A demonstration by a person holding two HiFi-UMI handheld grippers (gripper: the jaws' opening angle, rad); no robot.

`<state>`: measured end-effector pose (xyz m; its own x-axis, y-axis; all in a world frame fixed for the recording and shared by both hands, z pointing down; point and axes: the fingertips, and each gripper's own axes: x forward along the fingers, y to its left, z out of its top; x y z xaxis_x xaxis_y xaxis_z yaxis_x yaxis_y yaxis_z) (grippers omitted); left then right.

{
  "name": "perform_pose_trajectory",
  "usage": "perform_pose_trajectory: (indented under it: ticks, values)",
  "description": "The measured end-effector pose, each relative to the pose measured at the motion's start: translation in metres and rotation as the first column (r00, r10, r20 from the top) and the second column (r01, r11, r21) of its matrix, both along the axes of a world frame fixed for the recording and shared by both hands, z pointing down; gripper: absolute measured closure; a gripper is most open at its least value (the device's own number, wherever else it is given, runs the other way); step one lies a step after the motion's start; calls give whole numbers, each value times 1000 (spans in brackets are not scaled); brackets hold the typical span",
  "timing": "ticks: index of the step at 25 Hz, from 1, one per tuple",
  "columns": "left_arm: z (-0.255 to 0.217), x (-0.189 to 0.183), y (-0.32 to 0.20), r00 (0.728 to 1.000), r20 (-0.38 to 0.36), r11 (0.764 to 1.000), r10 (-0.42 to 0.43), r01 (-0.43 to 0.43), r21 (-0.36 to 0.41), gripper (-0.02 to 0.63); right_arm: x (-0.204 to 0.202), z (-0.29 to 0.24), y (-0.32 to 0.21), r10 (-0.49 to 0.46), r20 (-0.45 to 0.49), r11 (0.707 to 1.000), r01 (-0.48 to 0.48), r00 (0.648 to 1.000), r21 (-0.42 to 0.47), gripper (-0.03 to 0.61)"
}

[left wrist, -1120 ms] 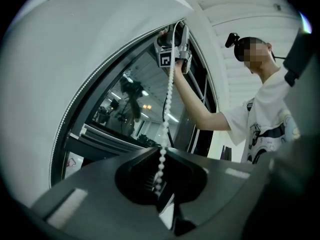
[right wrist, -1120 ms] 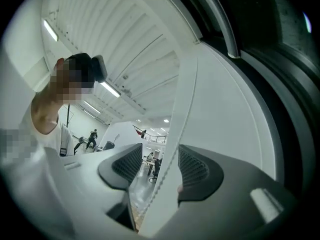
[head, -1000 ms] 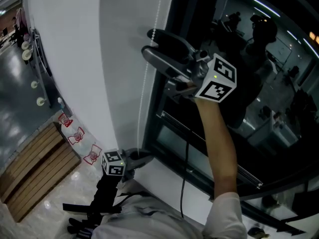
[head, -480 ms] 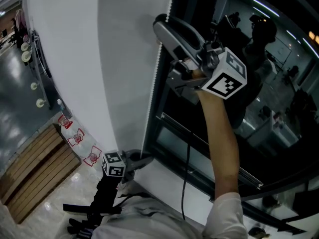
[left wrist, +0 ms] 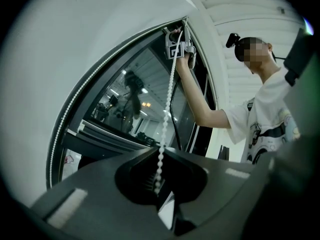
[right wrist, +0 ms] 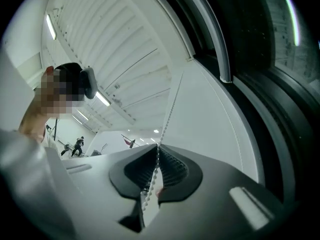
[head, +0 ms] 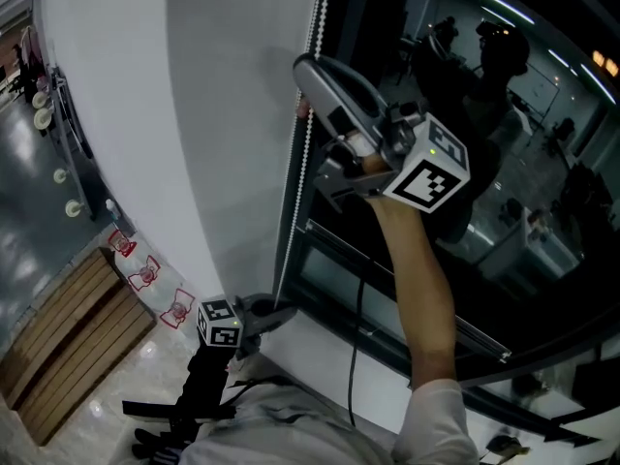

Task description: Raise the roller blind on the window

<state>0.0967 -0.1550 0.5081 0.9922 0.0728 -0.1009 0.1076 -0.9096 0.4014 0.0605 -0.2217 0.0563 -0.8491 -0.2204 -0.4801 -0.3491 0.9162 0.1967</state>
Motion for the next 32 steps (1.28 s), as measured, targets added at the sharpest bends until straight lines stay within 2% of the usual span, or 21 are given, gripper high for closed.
perform_pose_trajectory:
  ticks: [8,14,21,24,29,32]
  values:
    - [1,3,3,1000,-5,1000,8,-8,-5,615,-22,88,-7,21,-128,995,-32,992,-89,566]
    - [3,2,6,1000,-6,1000,9,-9,-18,615,-21,149,-10,6,-122,981,-29,993,-193,566]
    - [3,3,7,1000,-10,1000,15,-15,-17,615,-23,183,-6,17,-149,971,-51,989,-232,566]
    - [3,4,7,1000,-9,1000,17,-17,-16,615,-20,196,-7,16,-132,964,-51,991,-262,566]
    - [4,1,5,1000,-8,1000,9,-9,-15,615,-24,201,-4,28,-160,967,-67,987,-247,566]
    - [9,-2,5,1000,-6,1000,-10,10,-29,615,-16,202,-7,32,-108,958,-61,994,-280,566]
